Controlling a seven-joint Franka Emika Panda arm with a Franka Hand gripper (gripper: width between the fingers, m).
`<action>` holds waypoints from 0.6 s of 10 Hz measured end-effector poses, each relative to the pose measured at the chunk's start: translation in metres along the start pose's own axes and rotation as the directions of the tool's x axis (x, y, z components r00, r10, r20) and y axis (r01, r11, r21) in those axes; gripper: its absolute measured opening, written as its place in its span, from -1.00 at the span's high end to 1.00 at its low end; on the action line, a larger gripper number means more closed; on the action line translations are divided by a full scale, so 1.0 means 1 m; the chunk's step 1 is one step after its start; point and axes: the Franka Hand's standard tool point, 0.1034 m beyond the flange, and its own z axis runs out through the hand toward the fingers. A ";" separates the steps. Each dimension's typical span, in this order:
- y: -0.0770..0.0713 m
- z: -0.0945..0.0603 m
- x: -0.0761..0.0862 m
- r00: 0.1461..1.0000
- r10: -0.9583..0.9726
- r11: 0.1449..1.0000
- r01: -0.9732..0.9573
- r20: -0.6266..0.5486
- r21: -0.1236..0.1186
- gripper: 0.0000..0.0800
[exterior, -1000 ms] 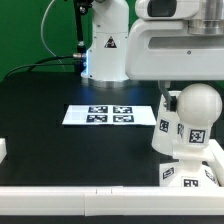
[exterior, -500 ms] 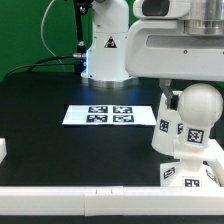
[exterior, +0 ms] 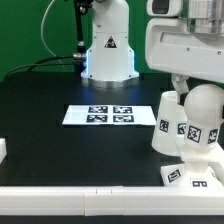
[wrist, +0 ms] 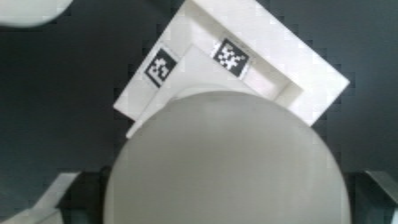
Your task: Assemble lamp
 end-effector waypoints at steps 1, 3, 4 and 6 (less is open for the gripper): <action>-0.001 0.000 0.001 0.986 0.167 0.986 -0.168 0.022 0.021 -0.44; -0.002 -0.001 -0.001 0.937 0.345 0.937 -0.347 0.056 0.034 -0.44; -0.002 -0.001 -0.002 0.925 0.376 0.925 -0.378 0.058 0.030 -0.56; -0.002 0.000 -0.002 0.940 0.337 0.940 -0.339 0.056 0.032 -0.69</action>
Offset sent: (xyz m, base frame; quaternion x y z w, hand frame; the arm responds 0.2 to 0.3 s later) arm 0.0000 0.0000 0.0000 0.0000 0.0000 0.1938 0.9810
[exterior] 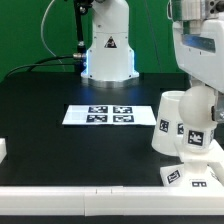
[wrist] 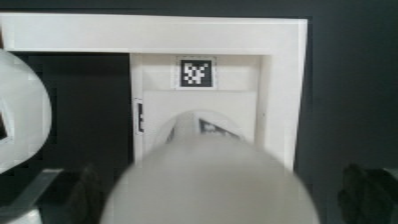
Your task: Assemble lamp
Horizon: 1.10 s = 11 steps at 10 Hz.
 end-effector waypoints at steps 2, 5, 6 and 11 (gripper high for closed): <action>-0.001 -0.001 0.007 0.972 -0.235 0.972 0.235 -0.001 -0.001 -0.75; 0.006 0.001 0.002 0.804 -0.594 0.804 0.594 0.002 -0.034 -0.75; 0.006 0.001 0.004 0.742 -0.670 0.741 0.670 0.006 -0.035 -0.75; 0.004 0.004 0.005 0.149 -0.989 0.149 0.983 -0.008 -0.104 -0.75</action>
Offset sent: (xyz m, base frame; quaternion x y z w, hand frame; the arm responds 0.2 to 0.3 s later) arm -0.0095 0.0111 -0.0038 -0.0820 -0.0226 -0.4750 0.8759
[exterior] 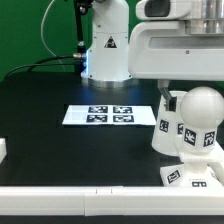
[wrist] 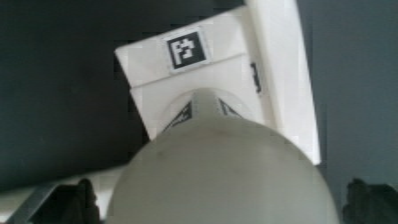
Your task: Assemble lamp
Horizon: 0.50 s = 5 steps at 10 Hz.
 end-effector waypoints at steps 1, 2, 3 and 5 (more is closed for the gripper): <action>0.000 0.004 0.000 0.997 -0.079 0.997 0.079 -0.019 -0.002 -0.75; 0.004 0.006 0.000 0.990 -0.138 0.990 0.138 -0.033 -0.005 -0.75; 0.004 0.006 -0.001 0.993 -0.116 0.993 0.115 -0.031 -0.003 -0.75; 0.004 0.006 -0.001 0.996 -0.083 0.997 0.083 -0.031 -0.002 -0.43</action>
Offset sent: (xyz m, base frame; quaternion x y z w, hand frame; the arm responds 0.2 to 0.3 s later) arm 0.0000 0.0000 0.0000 0.0000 0.0000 0.0650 0.9979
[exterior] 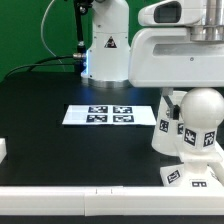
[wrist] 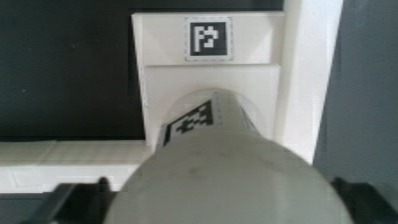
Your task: Assemble lamp
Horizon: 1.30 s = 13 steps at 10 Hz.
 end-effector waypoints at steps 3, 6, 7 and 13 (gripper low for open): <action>0.000 0.000 0.000 0.985 0.172 0.985 -0.172 0.001 0.002 -0.43; 0.001 0.000 -0.001 0.844 0.537 0.844 -0.537 0.005 0.005 -0.43; 0.001 0.001 -0.001 0.768 0.640 0.768 -0.640 0.009 0.005 -0.44; 0.001 0.001 -0.001 0.250 0.963 0.249 -0.968 0.102 0.023 -0.44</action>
Offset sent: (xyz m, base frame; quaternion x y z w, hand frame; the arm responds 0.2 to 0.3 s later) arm -0.0005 0.0007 0.0019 -0.0312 0.0104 0.2383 0.9706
